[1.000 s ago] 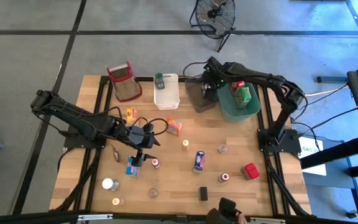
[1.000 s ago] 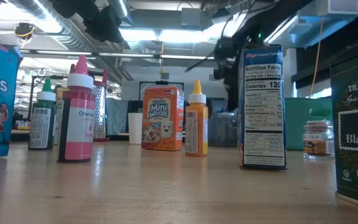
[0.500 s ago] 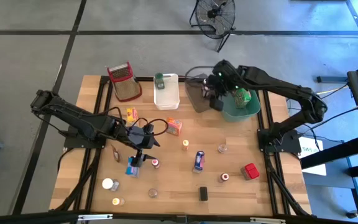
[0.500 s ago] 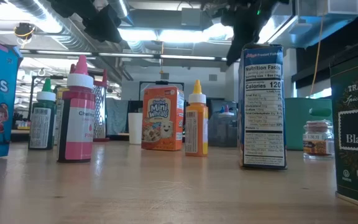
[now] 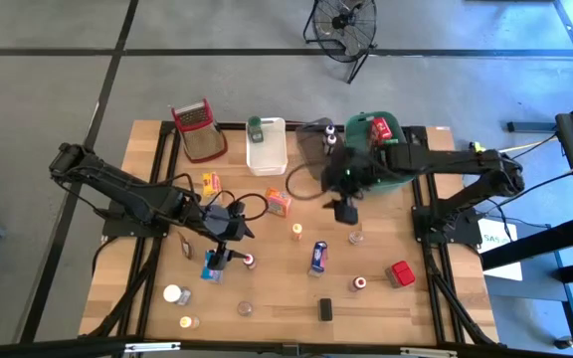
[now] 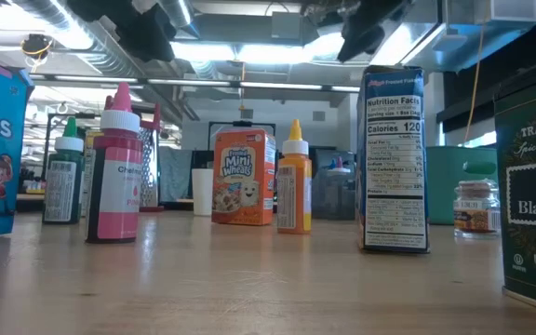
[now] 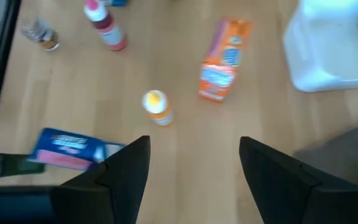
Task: Pick & Place Kitchen Items
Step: Put the pink food coloring bottle into the black bin
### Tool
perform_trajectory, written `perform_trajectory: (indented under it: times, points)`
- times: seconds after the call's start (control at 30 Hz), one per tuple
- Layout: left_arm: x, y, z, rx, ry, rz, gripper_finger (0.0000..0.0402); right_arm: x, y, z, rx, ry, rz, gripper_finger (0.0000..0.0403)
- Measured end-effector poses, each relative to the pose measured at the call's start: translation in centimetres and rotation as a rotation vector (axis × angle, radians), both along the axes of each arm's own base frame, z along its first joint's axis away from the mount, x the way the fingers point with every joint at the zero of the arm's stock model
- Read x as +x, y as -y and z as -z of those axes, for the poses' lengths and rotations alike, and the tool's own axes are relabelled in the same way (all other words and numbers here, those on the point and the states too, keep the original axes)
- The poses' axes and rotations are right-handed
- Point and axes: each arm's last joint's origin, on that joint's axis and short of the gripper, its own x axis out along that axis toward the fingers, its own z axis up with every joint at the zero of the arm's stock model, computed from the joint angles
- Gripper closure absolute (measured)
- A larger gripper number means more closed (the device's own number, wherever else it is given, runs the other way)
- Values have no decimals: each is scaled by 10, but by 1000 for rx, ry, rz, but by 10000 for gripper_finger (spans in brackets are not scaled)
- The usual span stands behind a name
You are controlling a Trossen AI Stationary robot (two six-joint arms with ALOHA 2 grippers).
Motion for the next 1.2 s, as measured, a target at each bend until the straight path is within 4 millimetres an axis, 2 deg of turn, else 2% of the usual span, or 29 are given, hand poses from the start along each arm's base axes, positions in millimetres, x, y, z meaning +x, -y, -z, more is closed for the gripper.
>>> perform_trajectory:
  times: [0.27,0.43,0.6,0.77,0.93,1.2]
  points:
    - [-6,12,2,38,-11,83,127,-6,-56,0,-102,16,12,153]
    - [-9,23,0,60,23,143,127,-12,-79,-1,-191,48,26,153]
    - [-11,29,0,70,32,124,127,-18,-97,-2,-271,89,57,153]
    - [-10,31,2,67,21,112,127,-23,-107,-3,-312,113,56,153]
    - [-1,34,15,50,-38,75,127,-24,-112,-2,-313,123,70,153]
    - [7,38,31,50,-101,49,127,-23,-113,14,-318,100,72,153]
